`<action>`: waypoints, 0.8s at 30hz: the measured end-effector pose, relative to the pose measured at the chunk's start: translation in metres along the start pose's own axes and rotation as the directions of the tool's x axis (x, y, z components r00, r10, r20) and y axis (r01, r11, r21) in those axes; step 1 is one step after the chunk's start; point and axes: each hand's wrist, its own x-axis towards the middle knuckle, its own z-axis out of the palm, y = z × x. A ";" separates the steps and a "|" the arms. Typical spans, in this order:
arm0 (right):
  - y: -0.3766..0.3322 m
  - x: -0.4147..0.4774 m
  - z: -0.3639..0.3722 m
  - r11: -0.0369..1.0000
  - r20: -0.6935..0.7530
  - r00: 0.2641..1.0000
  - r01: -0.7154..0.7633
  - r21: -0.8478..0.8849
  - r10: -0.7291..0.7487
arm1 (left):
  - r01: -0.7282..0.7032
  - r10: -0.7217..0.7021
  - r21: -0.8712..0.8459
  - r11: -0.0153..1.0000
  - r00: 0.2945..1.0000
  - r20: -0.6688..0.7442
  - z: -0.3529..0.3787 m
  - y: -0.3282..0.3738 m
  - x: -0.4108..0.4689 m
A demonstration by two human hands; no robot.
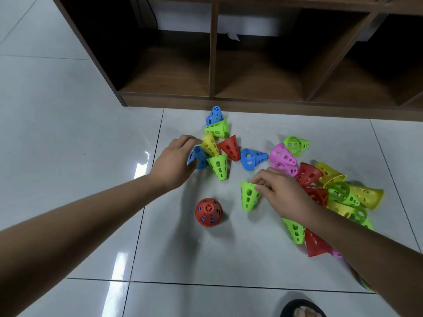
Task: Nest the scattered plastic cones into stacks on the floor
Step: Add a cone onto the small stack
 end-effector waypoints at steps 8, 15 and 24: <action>-0.043 -0.029 -0.008 0.574 0.160 0.948 -0.297 0.763 0.277 | 0.041 -0.043 0.034 0.999 0.997 0.068 0.009 -0.005 -0.007; -0.077 -0.036 0.017 0.241 0.436 0.868 -0.487 0.839 0.237 | 0.054 -0.056 0.021 0.998 0.996 0.065 0.015 0.001 -0.025; -0.078 -0.024 0.051 0.273 0.503 0.798 -0.591 0.759 0.331 | 0.027 -0.033 -0.163 0.986 0.999 -0.035 -0.013 0.011 -0.059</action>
